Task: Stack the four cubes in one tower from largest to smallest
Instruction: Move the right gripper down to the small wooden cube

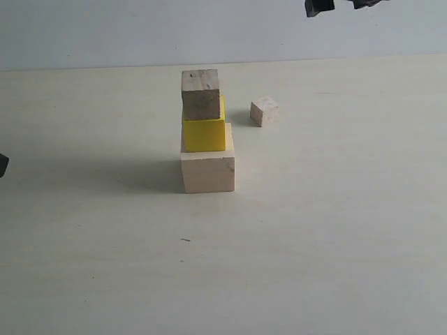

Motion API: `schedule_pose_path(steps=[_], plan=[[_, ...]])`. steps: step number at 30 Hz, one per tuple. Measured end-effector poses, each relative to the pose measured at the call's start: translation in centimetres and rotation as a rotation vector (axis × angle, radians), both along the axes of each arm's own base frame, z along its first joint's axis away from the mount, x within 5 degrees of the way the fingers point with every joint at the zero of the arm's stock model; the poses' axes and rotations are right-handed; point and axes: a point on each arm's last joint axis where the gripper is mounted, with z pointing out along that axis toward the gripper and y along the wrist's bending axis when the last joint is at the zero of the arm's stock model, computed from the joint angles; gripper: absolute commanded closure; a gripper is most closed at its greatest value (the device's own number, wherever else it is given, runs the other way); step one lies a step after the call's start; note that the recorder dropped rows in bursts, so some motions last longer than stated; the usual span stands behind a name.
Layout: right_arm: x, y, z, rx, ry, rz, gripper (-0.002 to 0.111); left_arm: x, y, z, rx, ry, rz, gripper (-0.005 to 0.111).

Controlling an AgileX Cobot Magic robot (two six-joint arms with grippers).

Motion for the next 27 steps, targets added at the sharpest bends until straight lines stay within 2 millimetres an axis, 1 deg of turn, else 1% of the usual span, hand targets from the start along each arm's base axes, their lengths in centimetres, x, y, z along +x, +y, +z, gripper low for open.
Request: schedule_pose_path(steps=[1, 4, 7, 10, 15, 18, 21, 27], plan=[[0.4, 0.0, -0.5, -0.014, 0.002, 0.023, 0.044, 0.0, 0.0, 0.0, 0.000, 0.000, 0.000, 0.107], [1.7, 0.5, -2.9, -0.071, 0.019, 0.101, 0.044, 0.0, 0.0, 0.0, 0.000, 0.000, 0.000, 0.107], [3.3, 1.1, -5.5, -0.102, 0.061, 0.132, 0.044, 0.0, 0.0, 0.0, 0.000, 0.000, 0.000, 0.107], [5.1, 1.8, -7.6, -0.122, 0.089, 0.148, 0.044, 0.0, 0.0, 0.0, 0.000, 0.000, 0.000, 0.107], [7.6, 3.2, -10.4, -0.114, 0.147, 0.207, 0.044, -0.1, 0.0, -0.1, 0.012, 0.012, -0.006, 0.107], [8.5, 4.1, -11.7, -0.103, 0.182, 0.265, 0.044, -0.2, 0.1, -0.2, 0.034, 0.022, -0.021, 0.107], [9.1, 4.5, -12.7, -0.110, 0.204, 0.315, 0.040, -0.3, 0.1, -0.3, 0.055, 0.030, -0.038, 0.107], [9.6, 4.9, -13.7, -0.100, 0.220, 0.329, 0.039, -0.3, 0.2, -0.3, 0.071, 0.027, -0.053, 0.107]])
